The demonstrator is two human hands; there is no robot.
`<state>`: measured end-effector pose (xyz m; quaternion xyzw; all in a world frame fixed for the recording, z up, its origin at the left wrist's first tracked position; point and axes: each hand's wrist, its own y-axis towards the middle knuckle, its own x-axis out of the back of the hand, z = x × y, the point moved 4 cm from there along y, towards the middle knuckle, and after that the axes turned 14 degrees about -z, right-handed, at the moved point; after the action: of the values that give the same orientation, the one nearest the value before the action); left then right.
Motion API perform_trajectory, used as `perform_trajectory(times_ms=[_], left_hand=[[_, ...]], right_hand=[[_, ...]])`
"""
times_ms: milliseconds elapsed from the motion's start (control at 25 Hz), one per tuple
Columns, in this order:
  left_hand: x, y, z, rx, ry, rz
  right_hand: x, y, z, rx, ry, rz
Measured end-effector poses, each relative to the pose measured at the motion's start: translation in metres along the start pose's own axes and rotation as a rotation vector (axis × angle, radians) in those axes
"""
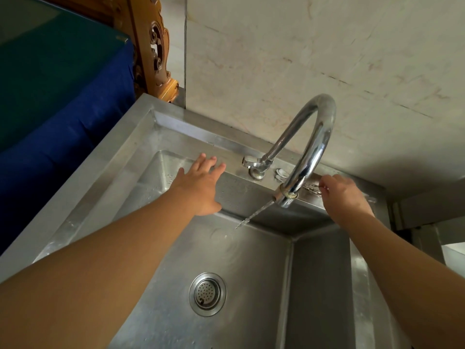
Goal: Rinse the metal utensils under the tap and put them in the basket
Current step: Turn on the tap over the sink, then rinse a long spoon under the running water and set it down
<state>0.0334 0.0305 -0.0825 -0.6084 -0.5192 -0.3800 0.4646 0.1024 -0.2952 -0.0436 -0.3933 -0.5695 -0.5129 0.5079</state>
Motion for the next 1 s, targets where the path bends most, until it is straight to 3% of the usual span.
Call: perform_trajectory(times_ms=[200, 360, 480, 640, 800, 1000], left_hand=[[0.0, 0.001, 0.0, 0.009, -0.004, 0.0], [0.003, 0.0, -0.003, 0.018, -0.036, 0.009], [0.008, -0.007, -0.003, 0.049, -0.143, -0.012], [-0.001, -0.053, -0.011, 0.192, -0.579, -0.146], [-0.028, -0.125, -0.03, 0.413, -1.074, 0.004], [-0.04, -0.191, -0.043, 0.615, -1.434, 0.174]], right_hand=[[0.017, -0.008, -0.005, -0.003, -0.016, -0.058], [0.052, -0.04, 0.012, -0.044, 0.168, -0.188], [0.069, -0.09, 0.042, -0.138, 0.341, -0.146], [0.062, -0.152, 0.091, -0.366, 0.71, 0.085], [0.045, -0.188, 0.14, -0.582, 1.074, 0.252], [0.038, -0.205, 0.17, -0.761, 1.226, 0.317]])
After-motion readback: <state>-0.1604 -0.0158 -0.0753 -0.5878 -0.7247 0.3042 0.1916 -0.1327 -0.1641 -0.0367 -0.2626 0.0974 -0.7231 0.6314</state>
